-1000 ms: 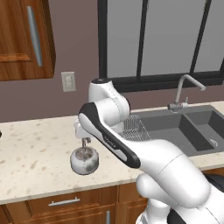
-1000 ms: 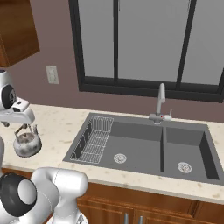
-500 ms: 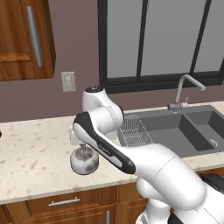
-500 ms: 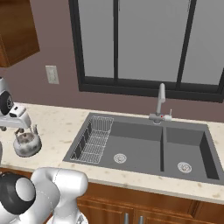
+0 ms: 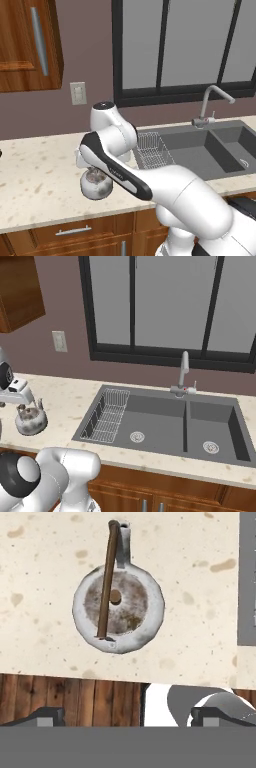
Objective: Place the bowl in the left basin and the kettle in the right basin of the sink.
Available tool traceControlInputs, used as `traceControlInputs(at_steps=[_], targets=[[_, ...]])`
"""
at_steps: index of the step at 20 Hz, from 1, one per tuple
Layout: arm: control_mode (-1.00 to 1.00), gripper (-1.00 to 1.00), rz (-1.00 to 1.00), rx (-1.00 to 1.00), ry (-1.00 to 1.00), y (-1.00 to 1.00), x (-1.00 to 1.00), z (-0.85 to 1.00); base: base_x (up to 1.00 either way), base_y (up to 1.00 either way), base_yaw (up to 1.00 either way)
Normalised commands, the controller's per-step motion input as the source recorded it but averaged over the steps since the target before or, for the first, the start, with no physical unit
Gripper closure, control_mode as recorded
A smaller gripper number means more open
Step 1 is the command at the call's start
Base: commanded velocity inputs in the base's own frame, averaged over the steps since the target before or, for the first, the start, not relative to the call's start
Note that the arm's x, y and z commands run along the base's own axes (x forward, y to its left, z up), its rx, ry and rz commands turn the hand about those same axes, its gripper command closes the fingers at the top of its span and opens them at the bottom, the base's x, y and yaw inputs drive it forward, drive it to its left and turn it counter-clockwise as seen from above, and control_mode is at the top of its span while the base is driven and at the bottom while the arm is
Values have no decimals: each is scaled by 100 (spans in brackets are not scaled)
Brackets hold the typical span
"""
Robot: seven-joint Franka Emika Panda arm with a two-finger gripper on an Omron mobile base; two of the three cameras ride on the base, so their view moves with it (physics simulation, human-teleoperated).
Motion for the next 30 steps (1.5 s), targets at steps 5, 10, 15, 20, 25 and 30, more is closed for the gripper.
traceControlInputs(at_steps=[5, 10, 15, 20, 25, 30], targets=[[-100, -100, 0, 0, 0, 2, 12, -1, 0, 0, 0], [-100, -100, 0, 0, 0, 2, 17, -5, 0, 0, 0], [-100, -100, 0, 0, 0, 3, 14, -11, 0, 0, 0], [-100, -100, 0, 0, 0, 6, 13, -15, 0, 0, 0], [-100, -100, 0, 0, 0, 8, 14, -14, 0, 0, 0], [-100, -100, 0, 0, 0, 7, 14, -11, 0, 0, 0]])
